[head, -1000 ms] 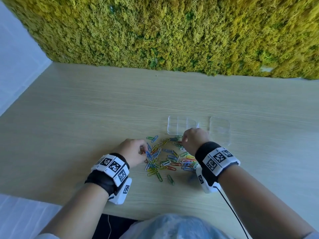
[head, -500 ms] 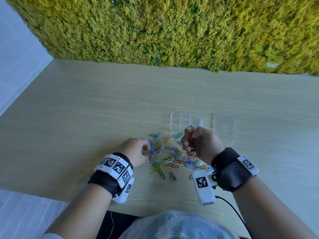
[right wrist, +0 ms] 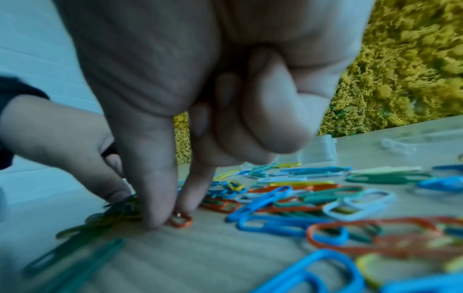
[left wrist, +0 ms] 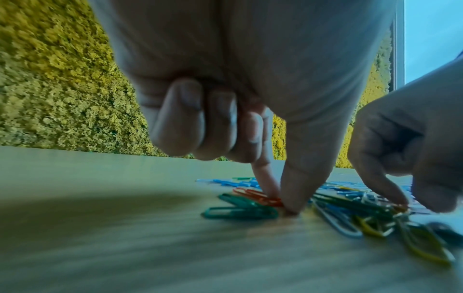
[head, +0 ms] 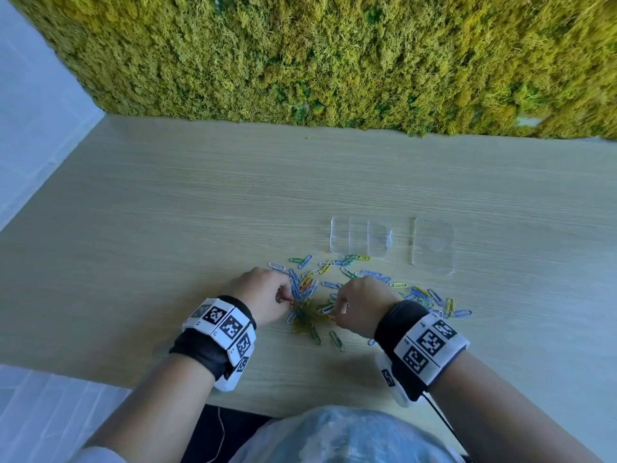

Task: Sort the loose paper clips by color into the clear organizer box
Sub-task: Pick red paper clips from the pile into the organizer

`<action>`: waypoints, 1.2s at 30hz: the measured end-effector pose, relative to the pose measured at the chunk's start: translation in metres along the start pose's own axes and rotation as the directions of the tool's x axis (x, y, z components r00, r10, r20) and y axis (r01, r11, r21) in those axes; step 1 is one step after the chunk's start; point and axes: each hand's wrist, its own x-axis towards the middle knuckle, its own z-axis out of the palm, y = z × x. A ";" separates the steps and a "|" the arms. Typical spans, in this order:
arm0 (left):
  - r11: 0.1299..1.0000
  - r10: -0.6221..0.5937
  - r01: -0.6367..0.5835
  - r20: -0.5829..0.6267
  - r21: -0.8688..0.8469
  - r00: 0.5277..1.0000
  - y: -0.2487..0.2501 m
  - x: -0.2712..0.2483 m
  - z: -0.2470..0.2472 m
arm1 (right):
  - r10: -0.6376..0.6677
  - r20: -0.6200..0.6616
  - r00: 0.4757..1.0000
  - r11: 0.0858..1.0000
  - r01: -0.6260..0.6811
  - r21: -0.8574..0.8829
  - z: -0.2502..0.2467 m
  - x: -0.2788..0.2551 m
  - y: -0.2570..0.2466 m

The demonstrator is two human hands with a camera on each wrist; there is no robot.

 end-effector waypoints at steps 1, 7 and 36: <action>1.000 -0.002 0.002 0.007 0.008 1.000 0.001 0.000 0.000 | 0.001 0.018 1.000 1.000 0.000 -0.030 0.001 0.000 -0.001; 0.999 -0.033 0.031 0.068 0.031 0.997 0.002 0.005 0.001 | 0.009 0.029 1.000 0.988 -0.004 -0.154 0.005 -0.002 -0.009; 0.923 0.062 -0.032 0.066 -0.383 0.996 0.066 0.062 -0.027 | 0.069 0.036 0.997 0.907 -0.078 0.414 -0.031 -0.013 0.029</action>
